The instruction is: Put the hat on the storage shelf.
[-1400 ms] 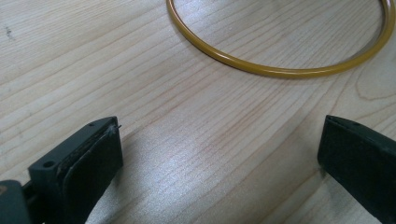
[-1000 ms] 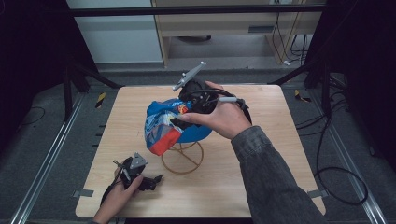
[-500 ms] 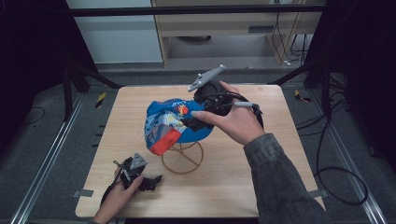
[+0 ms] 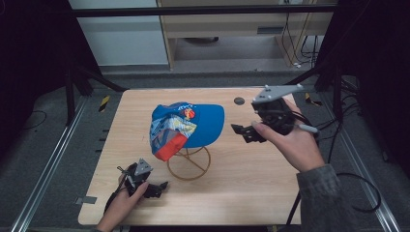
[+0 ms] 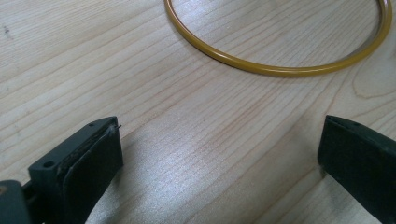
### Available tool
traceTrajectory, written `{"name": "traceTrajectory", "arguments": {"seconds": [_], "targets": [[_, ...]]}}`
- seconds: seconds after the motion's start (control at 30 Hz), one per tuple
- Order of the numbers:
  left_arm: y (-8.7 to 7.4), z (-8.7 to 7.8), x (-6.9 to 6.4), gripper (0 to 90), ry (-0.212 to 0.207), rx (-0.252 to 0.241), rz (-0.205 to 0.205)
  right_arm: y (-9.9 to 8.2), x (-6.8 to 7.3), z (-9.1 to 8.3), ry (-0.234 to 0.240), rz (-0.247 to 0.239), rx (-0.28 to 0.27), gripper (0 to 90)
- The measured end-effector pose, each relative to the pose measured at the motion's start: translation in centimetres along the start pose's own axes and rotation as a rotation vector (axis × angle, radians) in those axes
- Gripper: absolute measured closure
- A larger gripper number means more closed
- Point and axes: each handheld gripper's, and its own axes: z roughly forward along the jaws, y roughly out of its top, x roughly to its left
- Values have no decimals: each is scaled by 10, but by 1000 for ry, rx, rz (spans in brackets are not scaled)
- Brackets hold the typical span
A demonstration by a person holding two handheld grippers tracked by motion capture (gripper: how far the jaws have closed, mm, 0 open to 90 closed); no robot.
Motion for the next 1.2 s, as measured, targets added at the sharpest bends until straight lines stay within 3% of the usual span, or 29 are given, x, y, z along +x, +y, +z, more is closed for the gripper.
{"name": "traceTrajectory", "arguments": {"seconds": [0.17, 0.3, 0.47, 0.57, 0.83, 1.2], "targets": [[0, 0, 0, 0, -1, 3, 1, -42, -13, -4, -30, 41, 6, 131], [0, 0, 0, 0, -1, 3, 0, -64, -19, -1, -51, 59, 2, 134], [0, 0, 0, 0, -1, 4, 1, -92, -23, 10, -77, 69, 19, 152], [0, 0, 0, 0, -1, 3, 0, -108, -23, 19, -88, 72, 56, 156], [0, 0, 0, 0, -1, 4, 1, -144, -27, 38, -74, 128, 87, 160], [0, 0, 0, 0, -1, 4, 0, -179, -27, 56, -76, 181, 118, 159]]}}
